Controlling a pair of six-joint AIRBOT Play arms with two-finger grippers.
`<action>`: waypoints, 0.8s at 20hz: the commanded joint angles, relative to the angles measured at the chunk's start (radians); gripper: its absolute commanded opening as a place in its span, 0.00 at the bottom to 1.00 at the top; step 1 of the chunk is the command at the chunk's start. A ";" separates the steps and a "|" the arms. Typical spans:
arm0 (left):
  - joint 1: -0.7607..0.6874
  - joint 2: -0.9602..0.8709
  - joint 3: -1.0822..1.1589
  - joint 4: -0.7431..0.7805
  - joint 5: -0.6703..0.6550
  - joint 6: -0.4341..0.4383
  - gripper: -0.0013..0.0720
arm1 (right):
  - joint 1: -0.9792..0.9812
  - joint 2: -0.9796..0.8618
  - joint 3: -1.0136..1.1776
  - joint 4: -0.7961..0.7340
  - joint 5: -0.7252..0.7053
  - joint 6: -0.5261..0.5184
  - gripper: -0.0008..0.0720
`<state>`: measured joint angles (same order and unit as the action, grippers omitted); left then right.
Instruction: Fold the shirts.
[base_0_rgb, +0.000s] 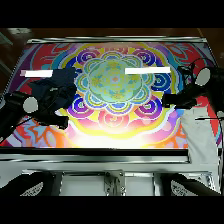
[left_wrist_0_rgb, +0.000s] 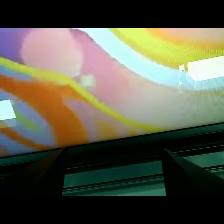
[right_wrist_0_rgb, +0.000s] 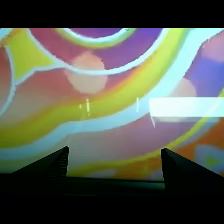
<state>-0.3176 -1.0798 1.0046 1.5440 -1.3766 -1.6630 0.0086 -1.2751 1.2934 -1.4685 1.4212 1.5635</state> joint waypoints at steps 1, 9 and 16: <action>0.001 0.000 0.000 0.000 0.000 0.000 0.96 | 0.001 -0.001 0.001 0.000 0.000 0.000 0.97; 0.001 0.000 0.000 0.000 0.000 0.000 0.96 | 0.001 -0.001 0.001 0.000 0.000 0.000 0.97; 0.001 0.000 0.000 0.000 0.000 0.000 0.96 | 0.001 -0.001 0.001 0.010 -0.022 0.005 0.97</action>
<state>-0.3176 -1.0798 1.0046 1.5436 -1.3769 -1.6630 0.0086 -1.2751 1.2934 -1.4670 1.4181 1.5646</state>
